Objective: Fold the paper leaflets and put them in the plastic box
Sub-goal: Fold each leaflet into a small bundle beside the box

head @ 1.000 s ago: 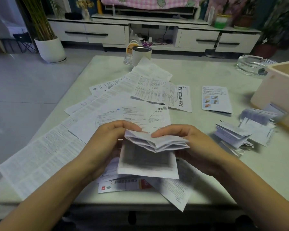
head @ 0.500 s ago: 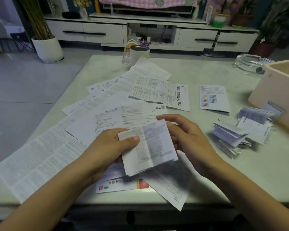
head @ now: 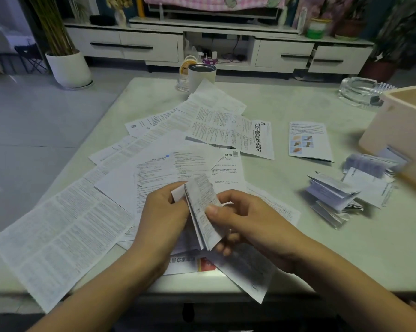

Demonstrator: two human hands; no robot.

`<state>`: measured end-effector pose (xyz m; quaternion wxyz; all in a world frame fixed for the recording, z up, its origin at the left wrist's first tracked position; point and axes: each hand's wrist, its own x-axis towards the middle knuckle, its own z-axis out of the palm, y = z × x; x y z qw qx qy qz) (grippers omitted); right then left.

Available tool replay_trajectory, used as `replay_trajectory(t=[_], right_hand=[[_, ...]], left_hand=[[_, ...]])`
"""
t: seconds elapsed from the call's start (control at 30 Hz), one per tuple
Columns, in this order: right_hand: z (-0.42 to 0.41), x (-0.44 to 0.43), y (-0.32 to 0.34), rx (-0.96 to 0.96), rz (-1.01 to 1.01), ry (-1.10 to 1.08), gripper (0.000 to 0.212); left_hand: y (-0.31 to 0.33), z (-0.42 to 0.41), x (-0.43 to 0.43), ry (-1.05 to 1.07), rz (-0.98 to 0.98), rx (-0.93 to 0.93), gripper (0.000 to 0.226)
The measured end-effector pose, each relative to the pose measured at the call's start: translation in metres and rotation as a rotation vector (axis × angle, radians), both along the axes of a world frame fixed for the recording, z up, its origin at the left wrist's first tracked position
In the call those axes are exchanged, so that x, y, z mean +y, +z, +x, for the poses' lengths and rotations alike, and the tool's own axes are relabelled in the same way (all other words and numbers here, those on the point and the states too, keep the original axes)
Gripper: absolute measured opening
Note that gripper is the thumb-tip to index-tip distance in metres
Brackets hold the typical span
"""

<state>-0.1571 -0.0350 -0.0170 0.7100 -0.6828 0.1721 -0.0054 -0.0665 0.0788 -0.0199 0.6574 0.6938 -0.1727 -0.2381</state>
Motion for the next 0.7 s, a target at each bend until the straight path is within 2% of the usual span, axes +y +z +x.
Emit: replay_trajectory(t=[0.1,0.13,0.23,0.3,0.4,0.47,0.53,0.6,0.7], right_hand=[[0.000,-0.003,-0.002,-0.015,-0.030,-0.031,0.036],[0.000,-0.005,-0.003,-0.018,-0.052,-0.045,0.030],[0.000,-0.008,-0.005,-0.036,-0.130,-0.089,0.017],[0.001,-0.010,-0.005,-0.040,-0.203,-0.096,0.018],[-0.002,-0.013,0.000,-0.061,-0.212,-0.065,0.025],[-0.004,-0.013,0.001,-0.048,-0.135,-0.031,0.023],[-0.005,-0.011,-0.002,-0.046,-0.091,0.012,0.033],[-0.003,-0.008,-0.007,-0.058,-0.139,0.028,0.049],[-0.001,-0.008,-0.004,-0.099,-0.291,-0.028,0.039]], left_hand=[[0.003,0.002,-0.003,-0.039,-0.062,0.157,0.041],[0.004,0.002,-0.003,-0.054,-0.057,0.153,0.046],[0.004,0.004,-0.002,-0.072,0.011,-0.085,0.055],[0.004,0.007,-0.001,-0.074,0.073,-0.317,0.054],[-0.001,0.009,-0.002,-0.110,0.131,-0.519,0.047],[-0.005,0.010,-0.004,-0.135,0.113,-0.579,0.053],[-0.008,0.006,-0.006,-0.146,0.050,-0.585,0.053],[-0.011,0.003,-0.010,-0.129,0.009,-0.586,0.044],[-0.006,0.008,-0.016,-0.145,-0.001,-0.513,0.045]])
